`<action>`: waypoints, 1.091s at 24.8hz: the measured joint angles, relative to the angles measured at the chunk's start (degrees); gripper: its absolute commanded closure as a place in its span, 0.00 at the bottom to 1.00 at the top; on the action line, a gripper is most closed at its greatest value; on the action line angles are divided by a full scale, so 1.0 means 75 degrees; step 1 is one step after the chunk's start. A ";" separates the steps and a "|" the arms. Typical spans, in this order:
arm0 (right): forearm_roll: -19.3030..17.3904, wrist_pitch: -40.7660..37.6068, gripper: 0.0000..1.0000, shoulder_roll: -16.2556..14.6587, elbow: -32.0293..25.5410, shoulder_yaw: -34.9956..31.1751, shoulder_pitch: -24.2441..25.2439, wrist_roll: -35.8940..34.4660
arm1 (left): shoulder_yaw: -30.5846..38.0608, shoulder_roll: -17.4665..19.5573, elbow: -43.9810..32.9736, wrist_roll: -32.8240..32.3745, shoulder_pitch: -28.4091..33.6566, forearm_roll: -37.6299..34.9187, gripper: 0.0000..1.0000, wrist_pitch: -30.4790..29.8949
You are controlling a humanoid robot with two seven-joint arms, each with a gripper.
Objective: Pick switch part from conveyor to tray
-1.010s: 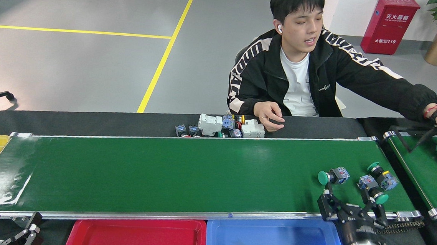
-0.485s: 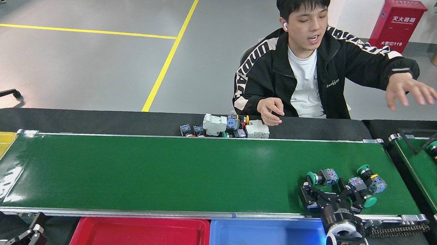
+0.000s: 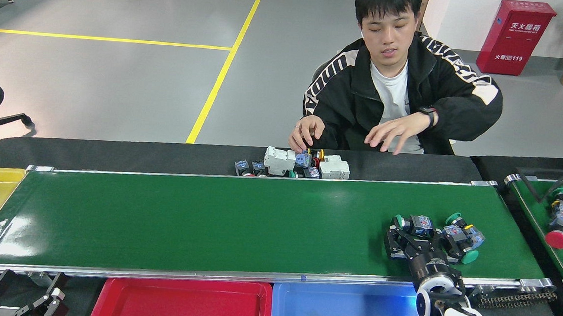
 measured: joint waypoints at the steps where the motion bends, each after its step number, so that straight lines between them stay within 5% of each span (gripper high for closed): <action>1: 0.0001 -0.0092 0.63 0.0066 -0.0490 0.0298 0.0149 -0.0001 | 0.0001 0.0000 0.0000 0.0000 0.0000 0.0000 0.00 0.0004; 5: 0.0006 -0.0668 0.58 0.0209 -0.1668 0.1798 0.0644 0.0011 | 0.0001 0.0000 -0.0001 -0.0003 -0.0003 0.0000 0.00 0.0021; 10: 0.0056 -0.1376 0.49 0.0373 -0.2004 0.3975 0.0969 0.0092 | 0.0001 0.0000 -0.0001 -0.0007 -0.0003 -0.0001 0.00 0.0027; 11: 0.0065 -0.1411 0.39 0.0373 -0.1992 0.4304 0.1024 0.0106 | 0.0001 0.0000 -0.0002 -0.0007 -0.0004 -0.0001 0.00 0.0027; 13: 0.0079 -0.1422 0.00 0.0373 -0.1961 0.4661 0.1190 0.0194 | 0.0002 0.0000 -0.0002 -0.0007 -0.0003 -0.0001 0.00 0.0028; 20: 0.0080 -0.1473 0.00 0.0401 -0.2060 0.4639 0.1256 0.0600 | 0.0039 0.0000 -0.0003 -0.0008 0.0024 -0.0001 0.00 0.0045; 27: 0.0082 -0.0657 0.00 0.0663 -0.2534 0.2299 0.0989 0.0643 | 0.0081 0.0000 -0.0003 -0.0031 0.0043 0.0000 0.00 0.0005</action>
